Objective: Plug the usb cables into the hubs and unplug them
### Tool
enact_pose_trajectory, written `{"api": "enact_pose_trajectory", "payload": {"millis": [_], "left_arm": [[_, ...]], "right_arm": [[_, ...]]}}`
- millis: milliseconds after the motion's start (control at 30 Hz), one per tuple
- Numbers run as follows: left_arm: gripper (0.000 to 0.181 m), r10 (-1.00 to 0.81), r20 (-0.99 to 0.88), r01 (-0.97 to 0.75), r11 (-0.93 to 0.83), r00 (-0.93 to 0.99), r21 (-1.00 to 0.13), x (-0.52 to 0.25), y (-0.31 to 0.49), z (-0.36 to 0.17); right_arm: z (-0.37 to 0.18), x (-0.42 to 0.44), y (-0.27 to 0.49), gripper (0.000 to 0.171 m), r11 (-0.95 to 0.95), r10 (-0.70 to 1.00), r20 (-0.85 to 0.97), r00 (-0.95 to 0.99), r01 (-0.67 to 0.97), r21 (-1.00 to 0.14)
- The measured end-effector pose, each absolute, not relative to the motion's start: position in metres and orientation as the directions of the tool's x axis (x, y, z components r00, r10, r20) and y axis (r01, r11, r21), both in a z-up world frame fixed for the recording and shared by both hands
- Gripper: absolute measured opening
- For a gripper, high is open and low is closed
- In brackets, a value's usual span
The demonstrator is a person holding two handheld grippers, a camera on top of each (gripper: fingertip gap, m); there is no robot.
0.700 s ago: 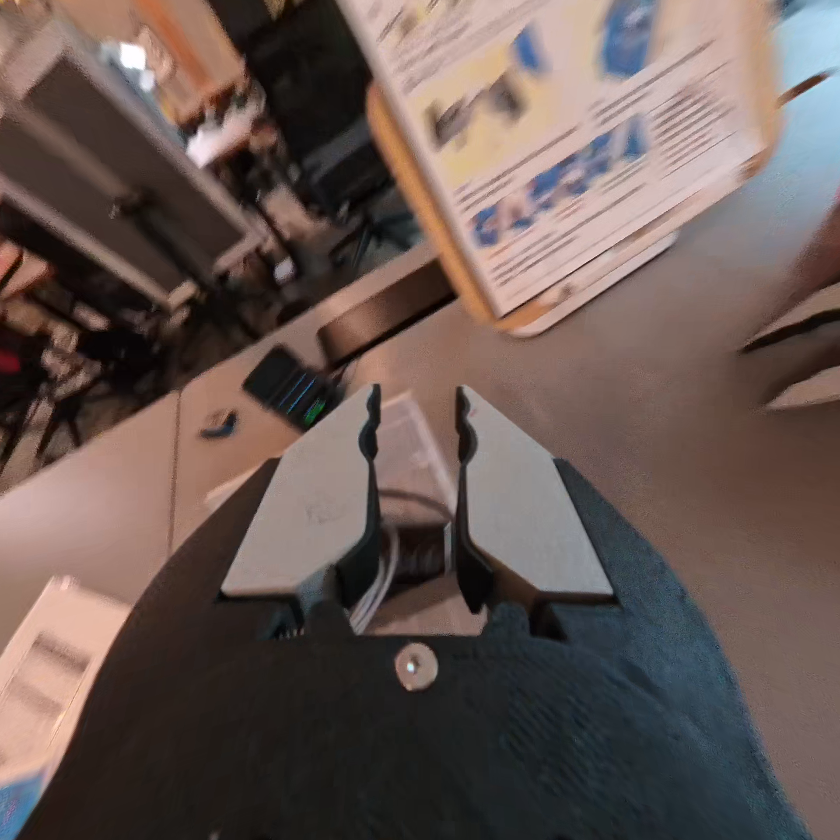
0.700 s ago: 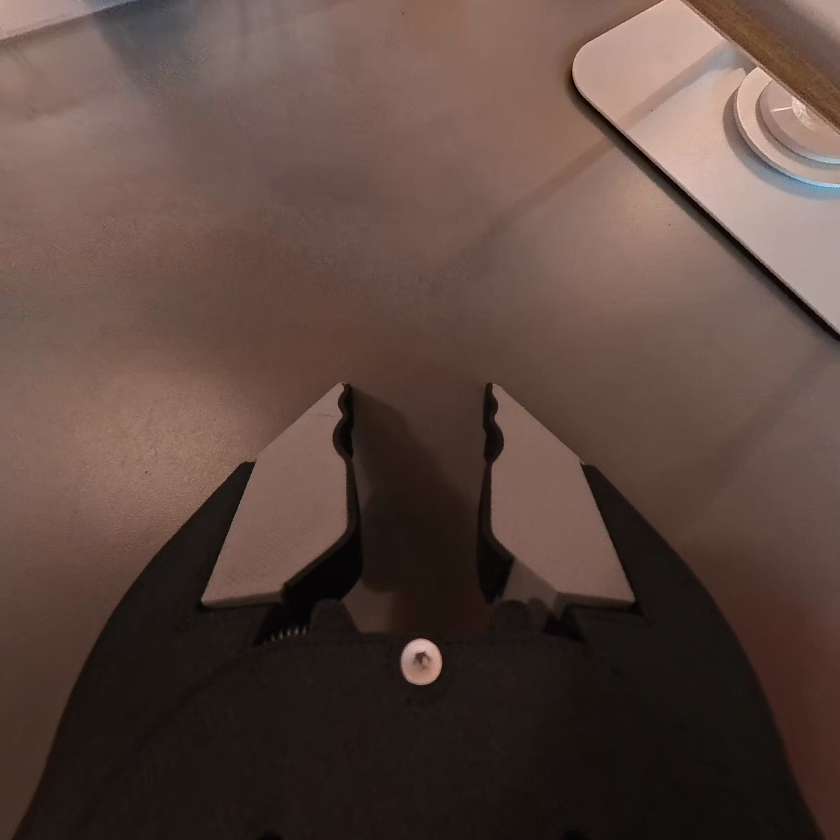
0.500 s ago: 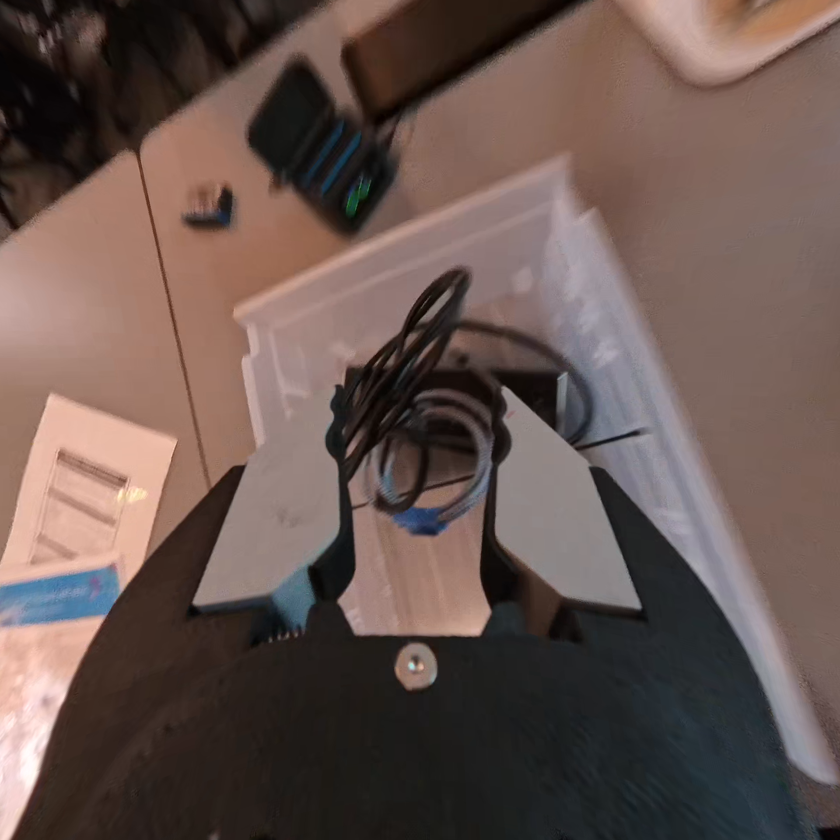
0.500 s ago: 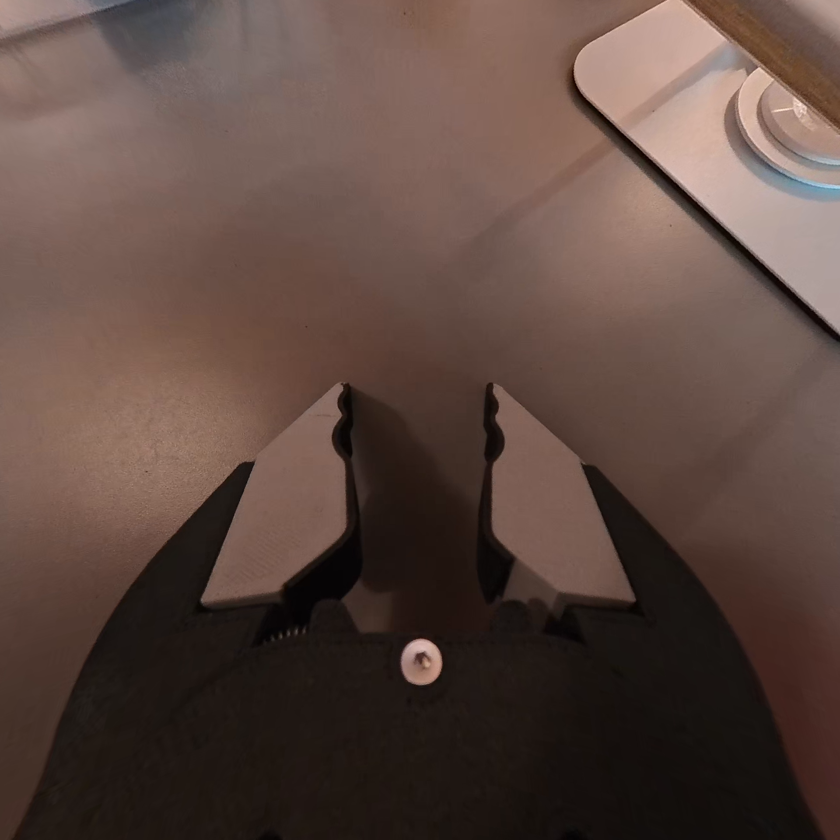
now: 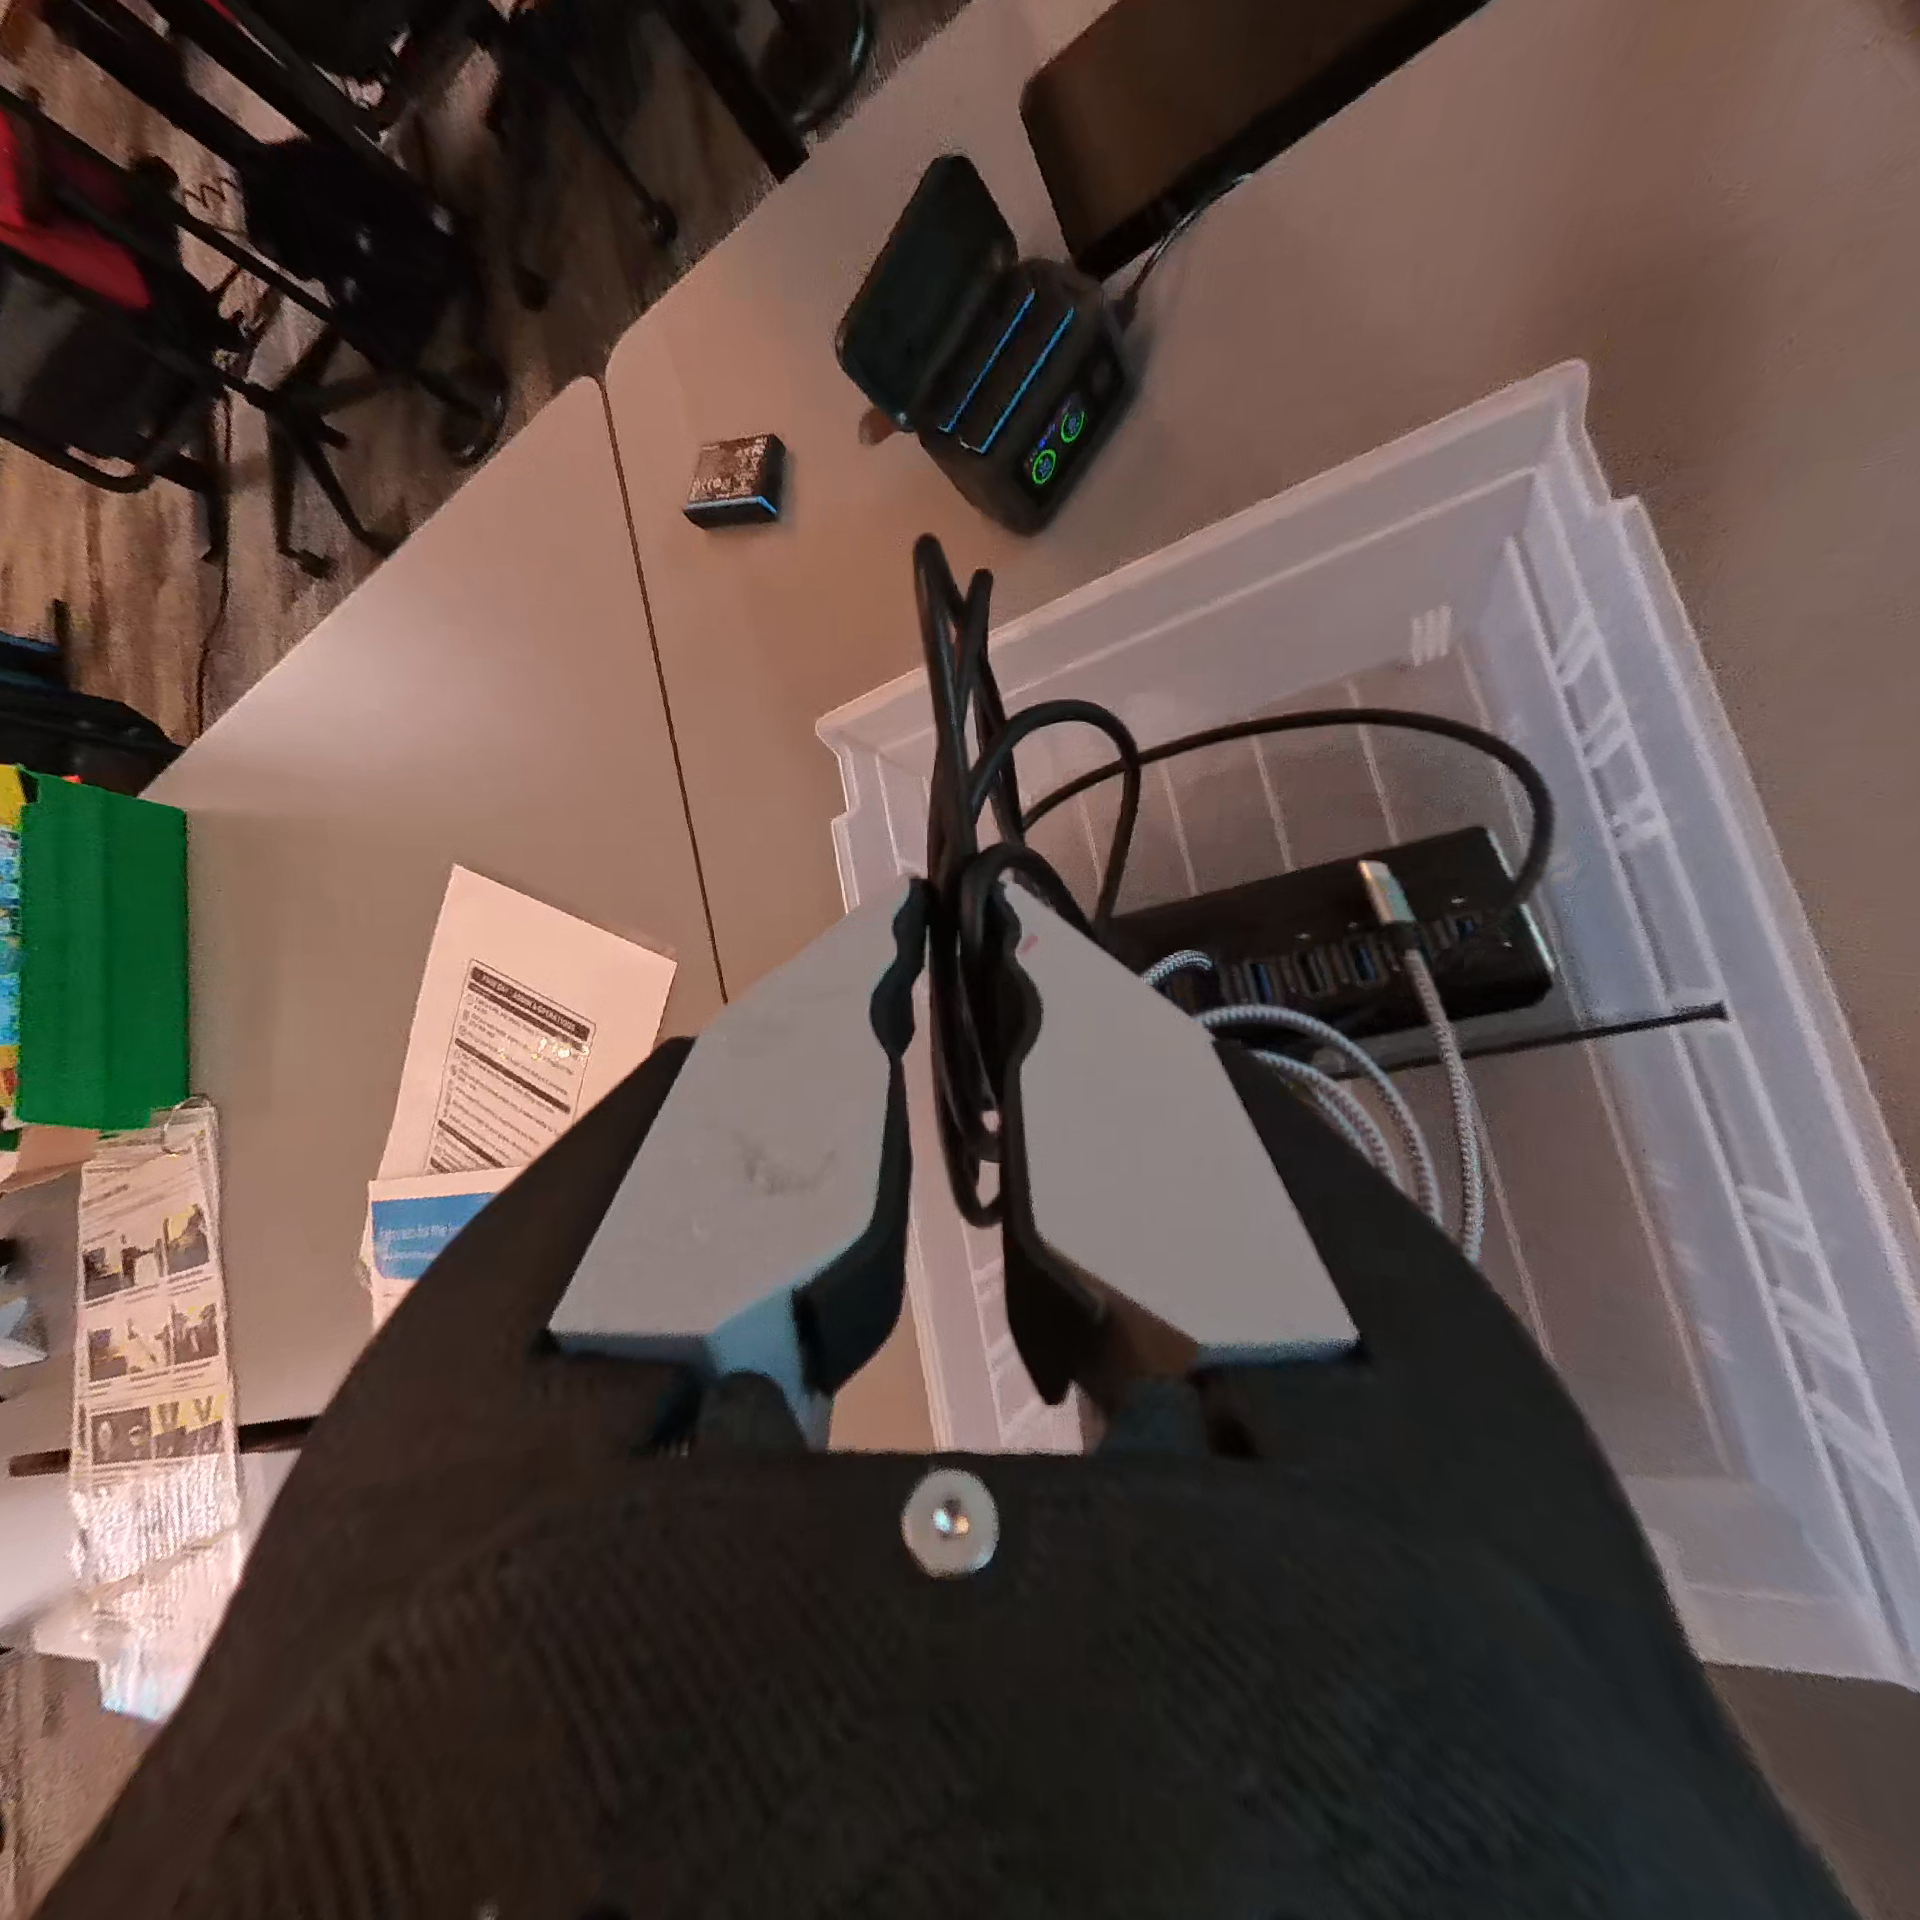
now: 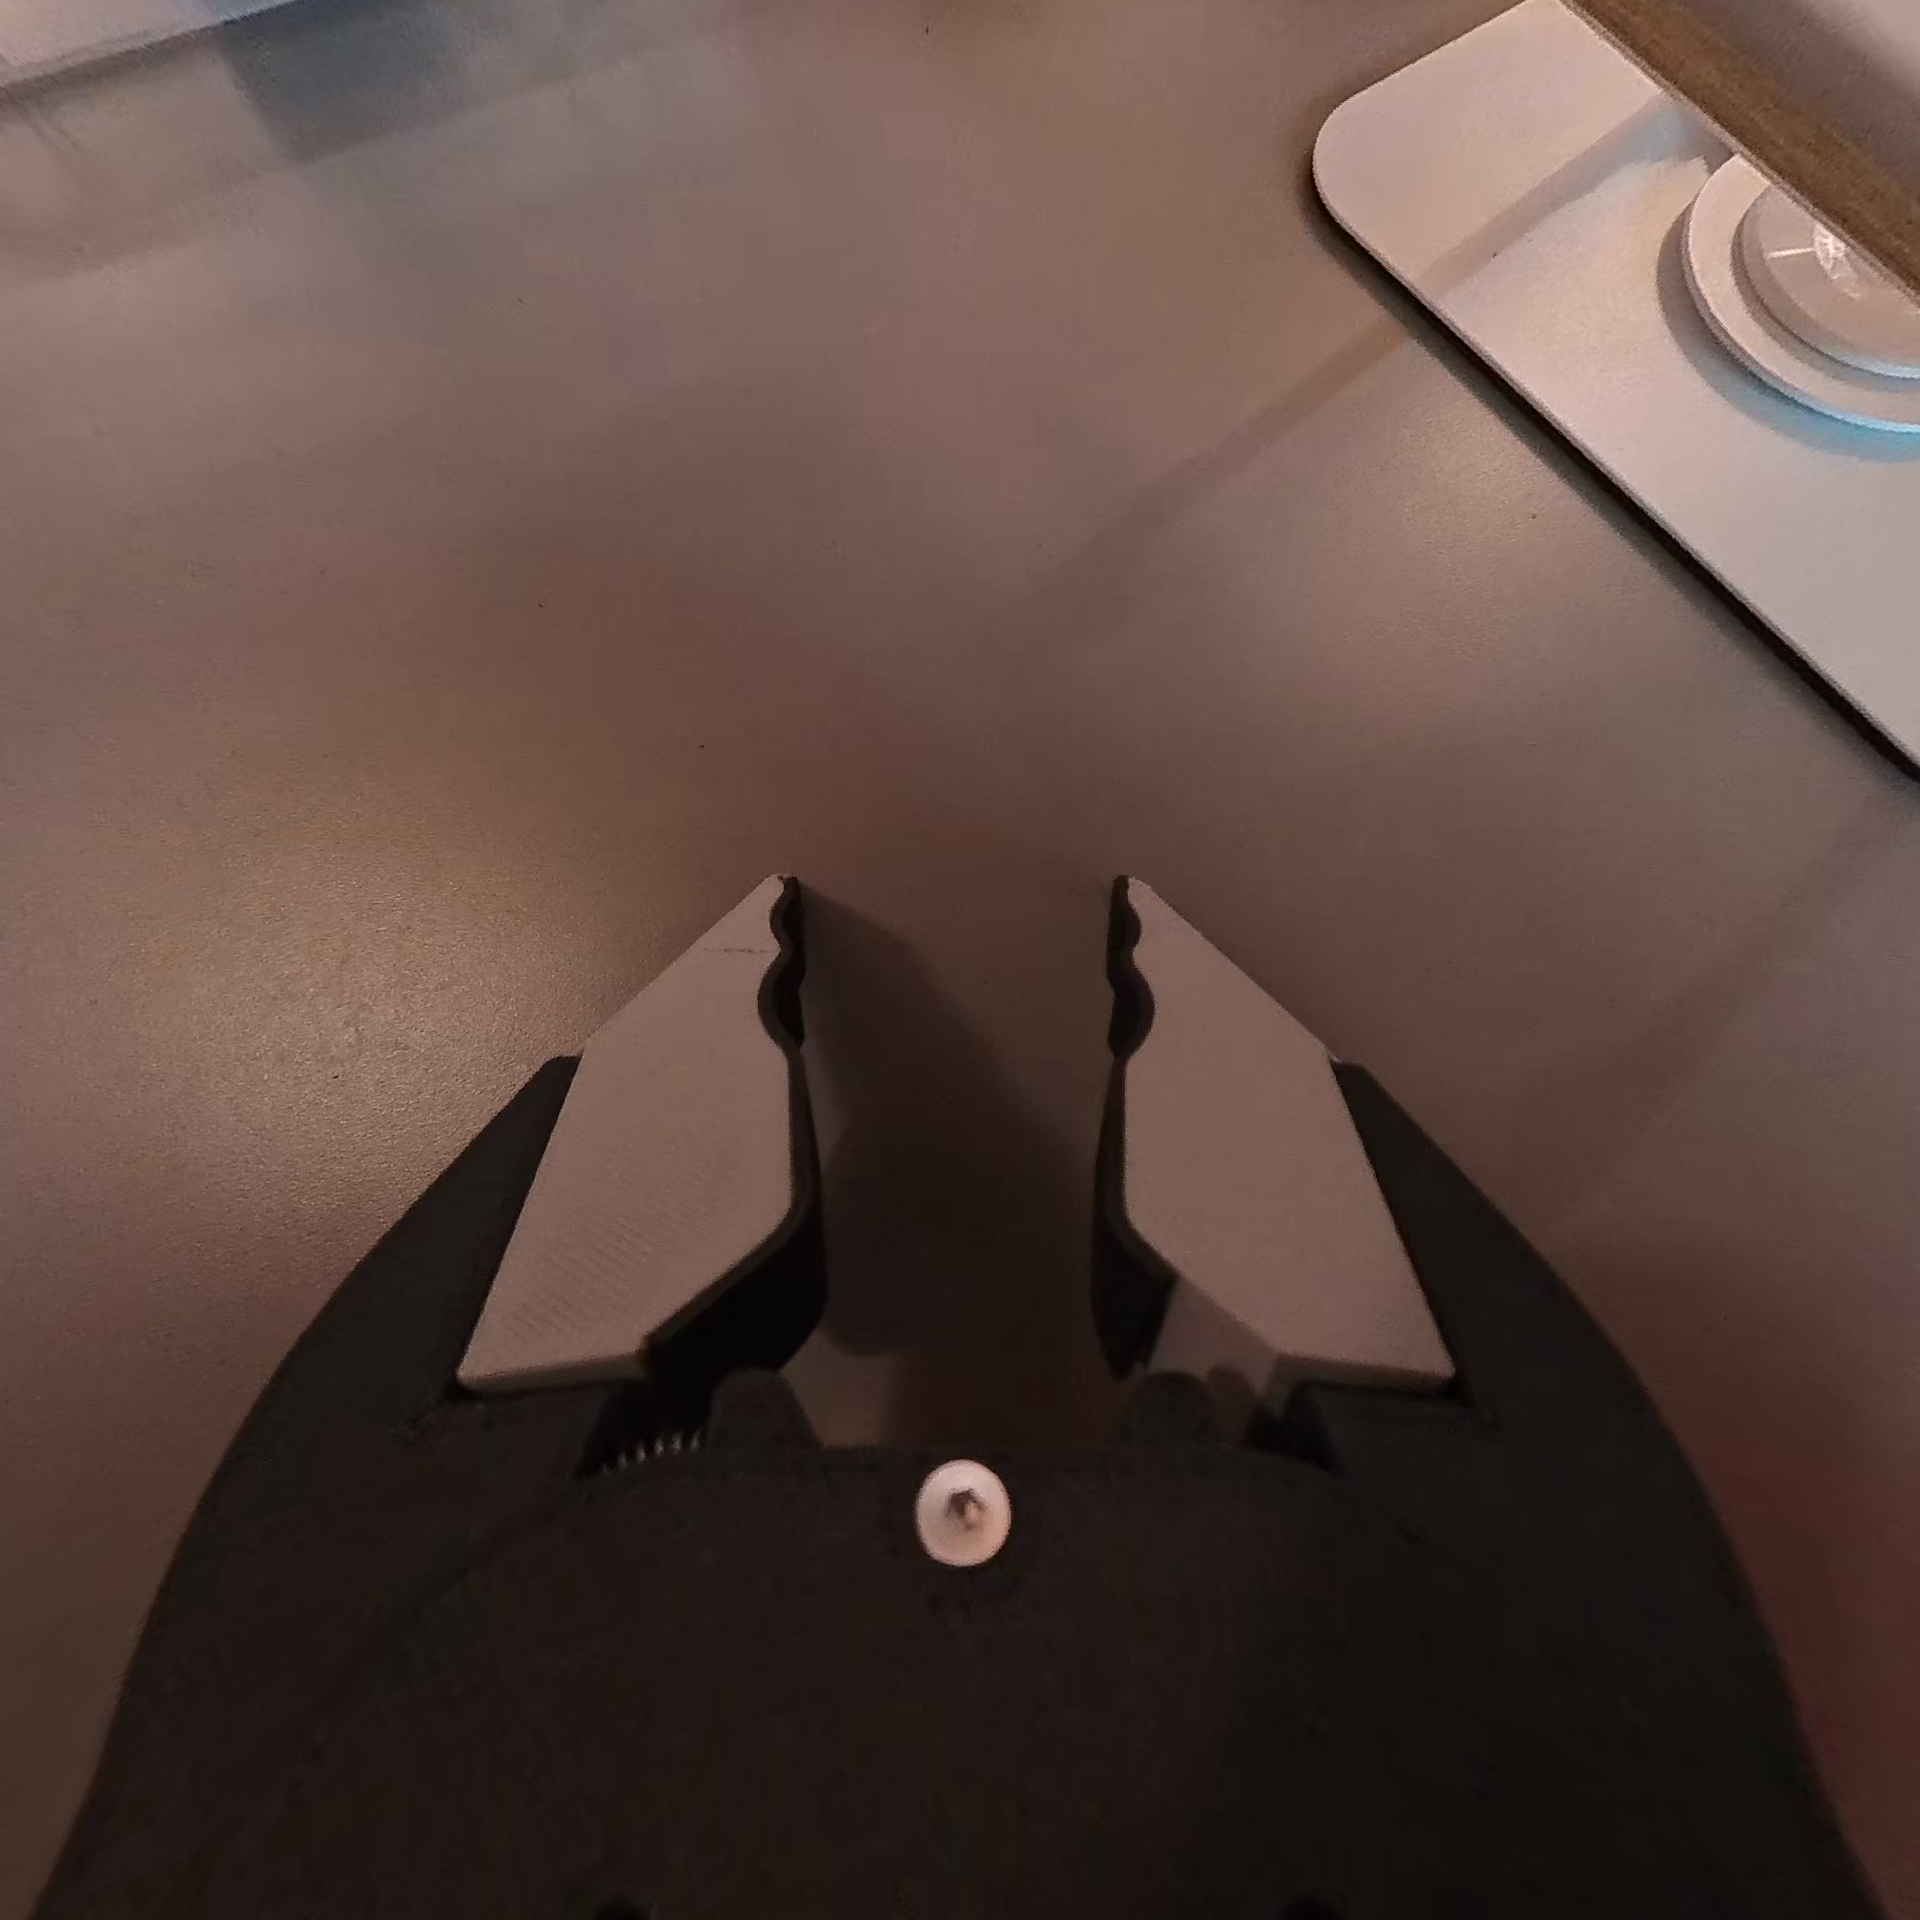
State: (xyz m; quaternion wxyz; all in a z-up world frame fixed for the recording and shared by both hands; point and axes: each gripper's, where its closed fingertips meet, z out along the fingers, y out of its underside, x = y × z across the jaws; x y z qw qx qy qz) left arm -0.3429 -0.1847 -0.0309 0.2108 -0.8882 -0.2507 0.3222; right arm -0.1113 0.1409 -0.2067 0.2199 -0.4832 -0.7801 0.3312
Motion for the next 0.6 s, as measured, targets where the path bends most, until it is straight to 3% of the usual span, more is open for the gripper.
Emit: {"api": "enact_pose_trajectory", "payload": {"millis": [33,300,600], "left_arm": [[0.008,0.586,-0.468,0.312,-0.783,0.662,-0.538,-0.343,-0.185,-0.031],[0.007,0.652,-0.496,0.27,-0.722,0.574,-0.637,-0.358,-0.185,-0.016],[0.007,0.725,-0.441,0.219,-0.619,0.53,-0.754,-0.365,-0.179,0.038]], "right_arm": [[-0.207,-0.111,0.141,0.056,0.314,0.899,0.023,-0.436,0.608,-0.729],[-0.207,-0.111,0.14,0.056,0.318,0.897,0.025,-0.44,0.606,-0.729],[-0.207,-0.112,0.139,0.055,0.32,0.895,0.023,-0.446,0.604,-0.73]]}}
